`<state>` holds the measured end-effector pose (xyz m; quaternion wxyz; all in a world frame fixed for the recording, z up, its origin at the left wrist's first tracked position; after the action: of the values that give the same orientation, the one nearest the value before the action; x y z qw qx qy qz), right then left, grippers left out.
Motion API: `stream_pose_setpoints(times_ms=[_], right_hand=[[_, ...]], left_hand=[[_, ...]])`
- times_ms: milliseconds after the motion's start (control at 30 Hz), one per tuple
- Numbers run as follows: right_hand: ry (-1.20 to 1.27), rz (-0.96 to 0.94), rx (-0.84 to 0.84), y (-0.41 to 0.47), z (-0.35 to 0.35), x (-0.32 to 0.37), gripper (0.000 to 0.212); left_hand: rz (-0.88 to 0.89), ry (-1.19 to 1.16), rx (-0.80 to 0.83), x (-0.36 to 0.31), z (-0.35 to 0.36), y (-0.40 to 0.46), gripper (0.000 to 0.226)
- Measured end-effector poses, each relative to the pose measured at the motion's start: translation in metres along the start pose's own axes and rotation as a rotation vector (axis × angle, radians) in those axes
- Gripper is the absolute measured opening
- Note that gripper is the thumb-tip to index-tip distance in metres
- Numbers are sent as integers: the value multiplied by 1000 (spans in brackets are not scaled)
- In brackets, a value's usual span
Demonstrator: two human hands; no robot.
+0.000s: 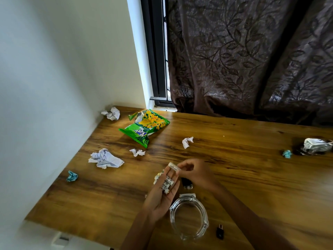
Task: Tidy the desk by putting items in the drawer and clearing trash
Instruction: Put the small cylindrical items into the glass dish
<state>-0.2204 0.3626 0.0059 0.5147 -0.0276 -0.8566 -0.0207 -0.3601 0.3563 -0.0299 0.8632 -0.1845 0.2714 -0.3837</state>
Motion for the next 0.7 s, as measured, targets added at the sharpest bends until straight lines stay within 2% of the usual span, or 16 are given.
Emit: stream_pose_setpoints(times_ms=[133, 267, 333, 433, 500, 567, 700], right_hand=[[1, -12, 40, -19, 11, 12, 17], [9, -81, 120, -23, 8, 18, 11], [-2, -81, 108, -22, 1, 15, 7], [-224, -38, 80, -21, -12, -2, 9], [-355, -33, 178, -26, -13, -16, 11], [-397, -54, 262, -34, -9, -25, 13], [-407, -93, 270, -39, -8, -30, 15]], left_hand=[[-12, 6, 60, 5, 8, -4, 44], [-22, 2, 38, 6, 3, -5, 42], [-24, -19, 25, 5, 0, -5, 41], [-1, 10, 20, 0, -3, -6, 41], [5, 29, 23, -3, -5, -8, 41], [2, 43, 27, -4, -7, -10, 41], [-8, 104, 5, 1, -8, -12, 41]])
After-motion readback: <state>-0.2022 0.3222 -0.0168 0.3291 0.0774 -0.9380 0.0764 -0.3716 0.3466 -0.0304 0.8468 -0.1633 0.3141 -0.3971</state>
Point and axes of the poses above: each hand's wrist, its own y-axis towards the middle knuckle, its own z-axis out of the palm, x = y × z, the point moved 4 cm from there along y, towards the middle knuckle, and after that the axes turned 8 degrees about -z, right-handed, at the moved point
